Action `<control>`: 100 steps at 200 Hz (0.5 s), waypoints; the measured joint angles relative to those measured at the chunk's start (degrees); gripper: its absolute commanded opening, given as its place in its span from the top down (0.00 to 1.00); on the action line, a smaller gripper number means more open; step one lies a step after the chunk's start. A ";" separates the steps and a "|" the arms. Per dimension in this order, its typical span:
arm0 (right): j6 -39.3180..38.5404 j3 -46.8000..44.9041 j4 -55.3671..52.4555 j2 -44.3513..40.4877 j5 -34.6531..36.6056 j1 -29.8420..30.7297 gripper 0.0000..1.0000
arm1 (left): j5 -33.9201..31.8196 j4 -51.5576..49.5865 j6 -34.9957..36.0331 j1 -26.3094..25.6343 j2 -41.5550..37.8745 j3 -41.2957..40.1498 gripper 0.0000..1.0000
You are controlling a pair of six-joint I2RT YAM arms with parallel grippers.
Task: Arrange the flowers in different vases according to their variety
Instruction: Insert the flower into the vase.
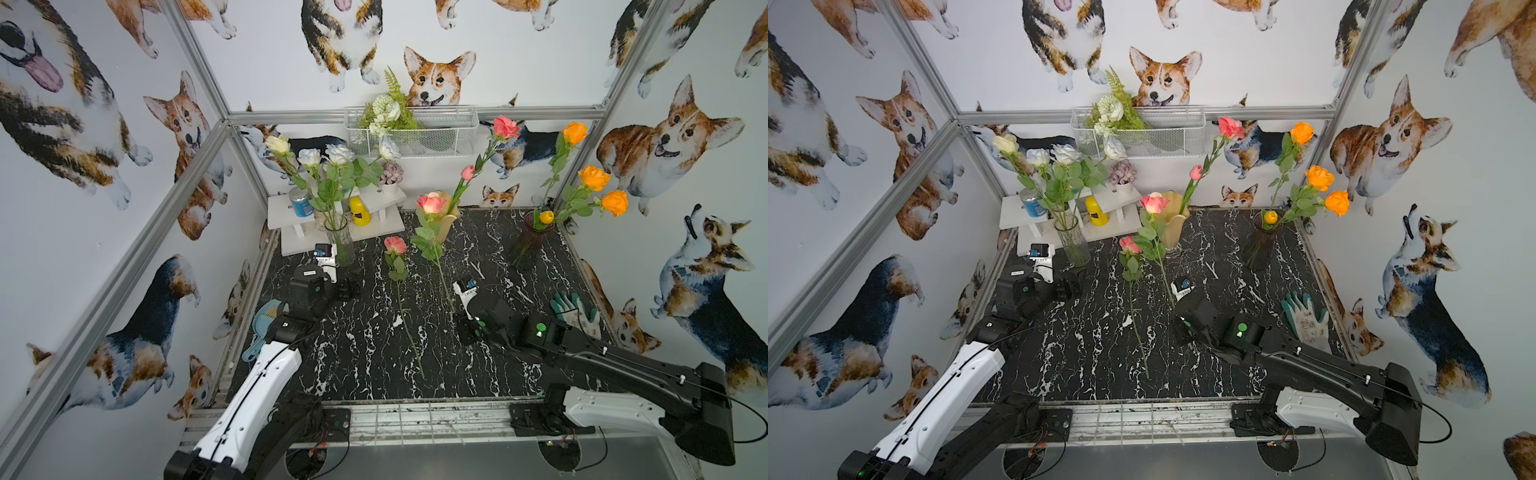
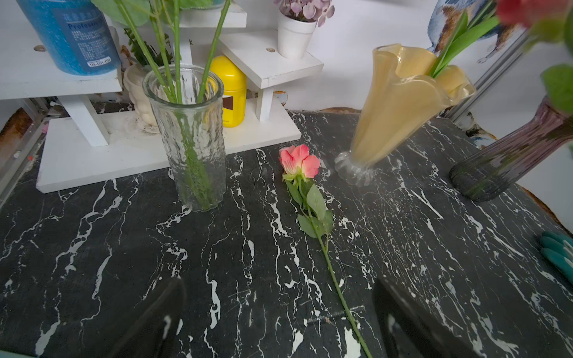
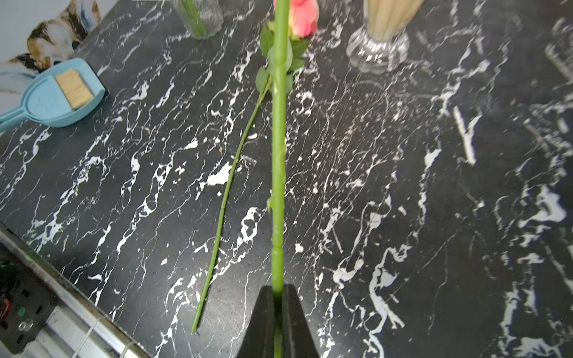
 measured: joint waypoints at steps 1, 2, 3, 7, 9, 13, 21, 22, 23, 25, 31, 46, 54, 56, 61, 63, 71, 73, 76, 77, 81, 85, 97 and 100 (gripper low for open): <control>-0.07 0.04 0.09 -0.04 0.11 0.00 1.00 | 0.00 -0.04 0.00 0.00 0.02 0.00 0.00; -0.22 0.17 0.22 -0.13 0.35 0.00 1.00 | 0.02 -0.07 0.00 0.00 0.07 0.00 0.00; -0.33 0.24 0.26 -0.17 0.46 0.00 1.00 | 0.04 -0.15 0.00 0.00 0.11 0.00 0.00; -0.90 0.59 0.66 -0.33 1.14 0.00 1.00 | 0.13 -0.31 0.00 -0.02 0.22 0.00 0.00; -1.20 0.81 0.94 -0.39 1.57 0.00 1.00 | 0.17 -0.37 0.02 -0.04 0.26 0.00 0.00; -1.51 1.20 1.46 -0.46 2.19 0.00 1.00 | 0.35 -0.61 0.00 -0.04 0.39 0.00 0.00; -2.75 2.03 2.67 -0.44 3.41 -0.02 1.00 | 0.66 -0.81 0.00 -0.09 0.61 0.00 0.00; -2.91 2.21 2.95 -0.39 3.63 -0.02 1.00 | 0.68 -0.81 0.00 -0.09 0.63 0.00 0.00; -2.99 2.29 3.08 -0.35 3.76 -0.02 1.00 | 0.72 -0.83 0.02 -0.09 0.66 0.00 0.00; -3.34 2.58 3.48 -0.26 4.13 -0.02 1.00 | 0.79 -0.83 0.02 -0.09 0.72 0.00 0.00; -4.37 3.30 4.55 0.07 5.09 -0.02 1.00 | 0.87 -0.87 0.02 -0.13 0.87 0.00 0.00; -7.39 5.20 8.35 1.60 6.80 -0.87 1.00 | 1.07 -1.14 0.02 -0.26 1.29 0.00 0.00; -8.83 5.92 10.43 2.36 7.30 -1.70 1.00 | 1.29 -1.22 0.02 -0.31 1.49 0.00 0.00; -9.16 6.10 11.06 2.60 7.45 -2.05 1.00 | 1.38 -1.22 0.02 -0.35 1.55 0.00 0.00; -10.05 6.51 12.20 3.06 7.65 -2.71 1.00 | 1.49 -1.25 0.04 -0.37 1.60 0.00 0.00; -10.40 6.71 12.83 3.30 7.72 -3.06 1.00 | 1.51 -1.25 0.04 -0.39 1.62 0.00 0.00; -11.67 7.37 14.82 4.22 7.74 -4.35 1.00 | 1.73 -1.31 0.04 -0.44 1.68 0.00 0.00; -11.93 7.58 15.45 4.52 7.76 -4.72 1.00 | 1.77 -1.33 0.04 -0.46 1.70 0.00 0.00; -12.39 7.89 16.44 4.98 7.76 -5.20 1.00 | 1.86 -1.38 0.04 -0.46 1.70 0.00 0.00; -12.55 7.96 16.70 5.14 7.76 -5.33 1.00 | 1.88 -1.40 0.04 -0.46 1.73 0.00 0.00; -13.27 8.35 17.88 5.79 7.74 -5.92 1.00 | 1.95 -1.46 0.04 -0.46 1.75 0.00 0.00; -13.92 8.90 19.30 6.62 7.67 -6.60 1.00 | 1.92 -1.55 0.07 -0.46 1.75 0.00 0.00; -15.50 10.23 22.08 8.96 7.30 -8.48 1.00 | 1.92 -1.73 0.09 -0.48 1.77 0.00 0.00; -16.04 10.69 22.60 9.51 7.19 -8.92 1.00 | 1.95 -1.75 0.09 -0.48 1.79 0.00 0.00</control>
